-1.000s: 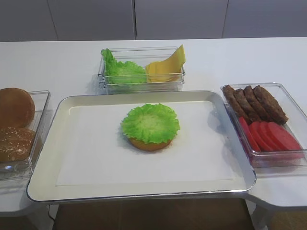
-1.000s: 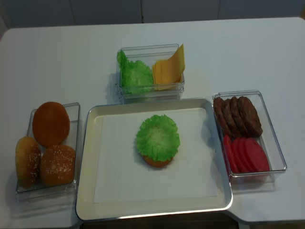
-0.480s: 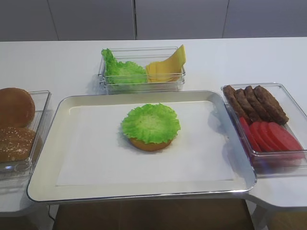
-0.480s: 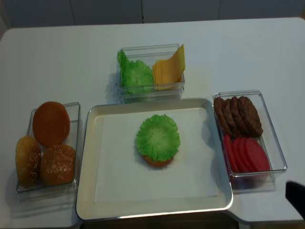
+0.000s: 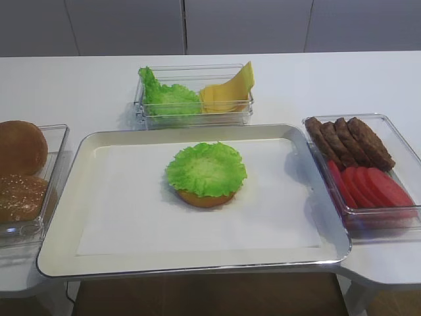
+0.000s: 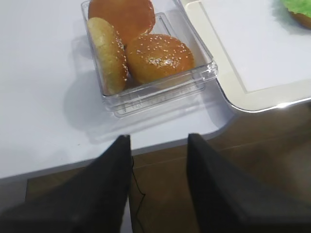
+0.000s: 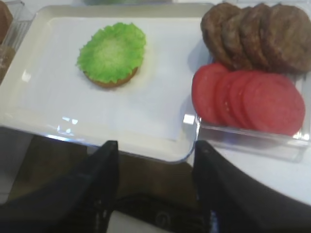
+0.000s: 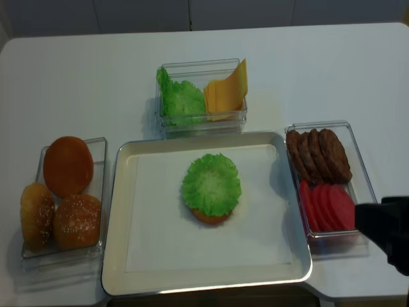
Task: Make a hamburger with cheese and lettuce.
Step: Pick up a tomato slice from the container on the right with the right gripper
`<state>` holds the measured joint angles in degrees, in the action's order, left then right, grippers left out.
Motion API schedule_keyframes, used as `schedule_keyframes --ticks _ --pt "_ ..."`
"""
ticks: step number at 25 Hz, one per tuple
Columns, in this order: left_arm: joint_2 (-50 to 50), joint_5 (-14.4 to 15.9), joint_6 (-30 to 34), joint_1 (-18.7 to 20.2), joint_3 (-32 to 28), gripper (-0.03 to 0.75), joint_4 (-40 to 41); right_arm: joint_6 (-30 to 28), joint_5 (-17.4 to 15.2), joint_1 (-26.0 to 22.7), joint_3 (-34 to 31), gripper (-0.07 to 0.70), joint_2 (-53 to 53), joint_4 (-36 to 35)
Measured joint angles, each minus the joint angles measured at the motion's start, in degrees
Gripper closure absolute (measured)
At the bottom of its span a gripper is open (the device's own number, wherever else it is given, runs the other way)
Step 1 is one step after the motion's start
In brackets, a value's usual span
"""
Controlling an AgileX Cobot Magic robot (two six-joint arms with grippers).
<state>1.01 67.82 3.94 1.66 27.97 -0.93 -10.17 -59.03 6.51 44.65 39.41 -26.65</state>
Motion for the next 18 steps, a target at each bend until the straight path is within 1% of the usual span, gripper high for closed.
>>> schedule_keyframes --ticks 3,5,10,16,18 --pt "0.0 0.0 0.0 0.0 0.0 0.427 0.0 1.6 -4.05 0.0 0.09 0.243 2.02 0.01" --pt "0.0 0.0 0.0 0.0 0.0 0.427 0.0 1.99 -5.94 0.0 0.09 0.243 2.95 0.01" --pt "0.0 0.0 0.0 0.0 0.0 0.427 0.0 1.06 -7.33 0.0 1.32 0.243 6.99 -1.55" --pt "0.0 0.0 0.0 0.0 0.0 0.427 0.0 -1.05 -8.79 0.0 9.7 0.243 16.1 -0.69" --pt "0.0 0.0 0.0 0.0 0.0 0.427 0.0 -3.55 -8.79 0.0 11.38 0.243 18.21 0.24"
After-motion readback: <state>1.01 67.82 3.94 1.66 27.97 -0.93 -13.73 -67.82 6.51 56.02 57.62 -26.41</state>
